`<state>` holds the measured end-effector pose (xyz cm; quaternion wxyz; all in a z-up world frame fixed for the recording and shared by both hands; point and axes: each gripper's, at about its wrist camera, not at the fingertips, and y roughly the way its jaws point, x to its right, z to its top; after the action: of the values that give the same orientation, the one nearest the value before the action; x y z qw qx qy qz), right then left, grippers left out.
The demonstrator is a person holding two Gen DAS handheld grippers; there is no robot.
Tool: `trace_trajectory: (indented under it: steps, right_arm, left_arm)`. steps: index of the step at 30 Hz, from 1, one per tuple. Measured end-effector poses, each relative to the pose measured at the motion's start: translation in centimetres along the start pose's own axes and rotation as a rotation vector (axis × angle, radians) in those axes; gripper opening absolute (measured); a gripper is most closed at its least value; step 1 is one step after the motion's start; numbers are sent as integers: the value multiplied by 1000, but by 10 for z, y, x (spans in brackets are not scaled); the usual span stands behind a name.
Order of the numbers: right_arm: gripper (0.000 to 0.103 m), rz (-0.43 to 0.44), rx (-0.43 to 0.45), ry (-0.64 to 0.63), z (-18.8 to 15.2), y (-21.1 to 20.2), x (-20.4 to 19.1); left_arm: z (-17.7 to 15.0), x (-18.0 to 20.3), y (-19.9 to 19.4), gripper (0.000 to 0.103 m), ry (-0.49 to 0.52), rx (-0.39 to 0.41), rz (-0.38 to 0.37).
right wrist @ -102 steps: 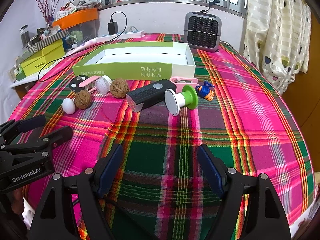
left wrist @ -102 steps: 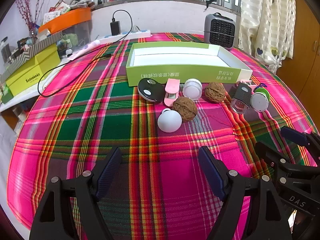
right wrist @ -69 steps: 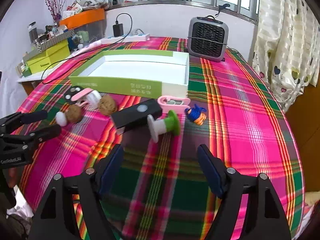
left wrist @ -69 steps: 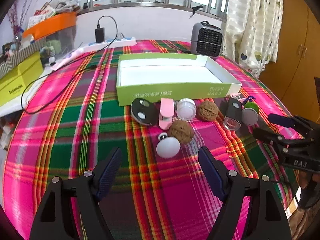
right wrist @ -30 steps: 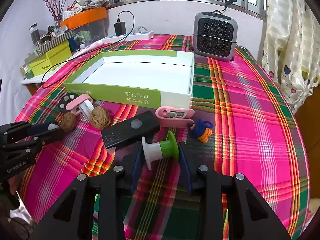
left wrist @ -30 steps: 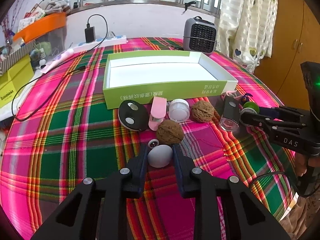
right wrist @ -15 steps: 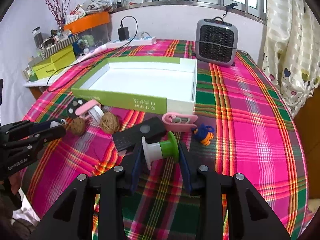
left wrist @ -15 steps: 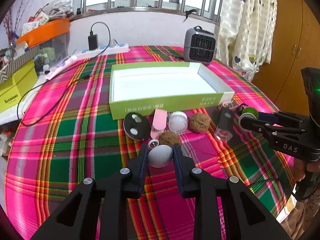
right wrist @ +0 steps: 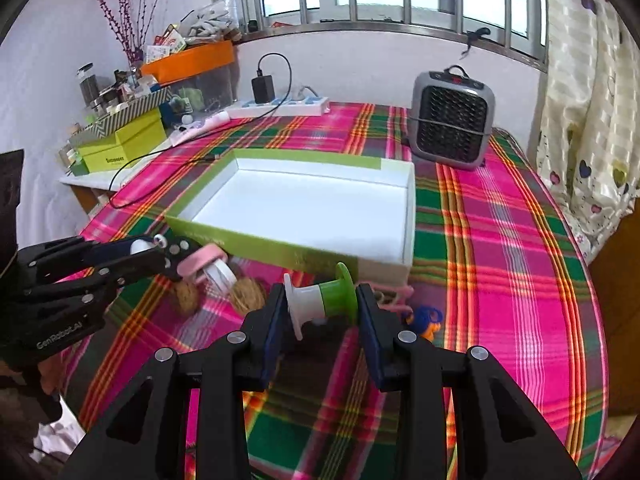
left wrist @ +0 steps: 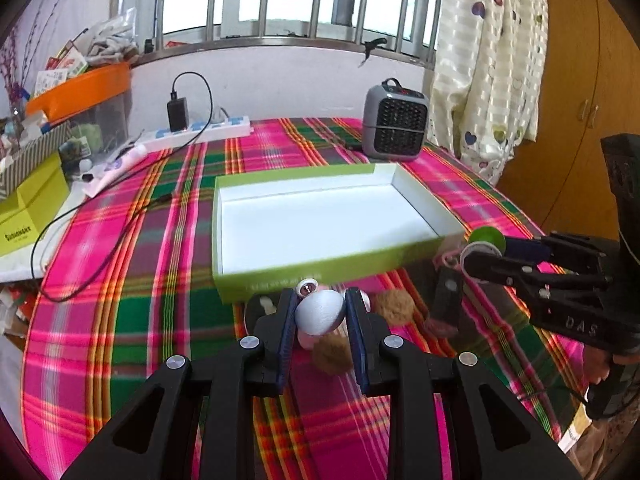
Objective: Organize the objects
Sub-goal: 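Close left tool on the white ball while right tool closes on the spool, then carry the white ball with left tool into the box while right tool carries the spool in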
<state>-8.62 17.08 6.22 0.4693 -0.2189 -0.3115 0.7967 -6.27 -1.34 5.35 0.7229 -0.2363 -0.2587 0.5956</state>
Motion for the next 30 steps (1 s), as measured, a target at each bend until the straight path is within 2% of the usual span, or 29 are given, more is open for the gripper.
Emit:
trace_trajectory:
  steps: [15, 21, 24, 30]
  right_arm:
    - [36, 13, -34, 22, 47, 43, 3]
    - [36, -3, -69, 15, 65, 64, 7]
    - [36, -5, -93, 23, 72, 77, 10]
    - [36, -17, -139, 32, 83, 102, 17]
  left_arm:
    - [42, -11, 42, 23, -5, -26, 4]
    - [62, -17, 64, 23, 1, -43, 25]
    - [70, -23, 78, 23, -7, -61, 12]
    - [80, -35, 106, 23, -32, -97, 44]
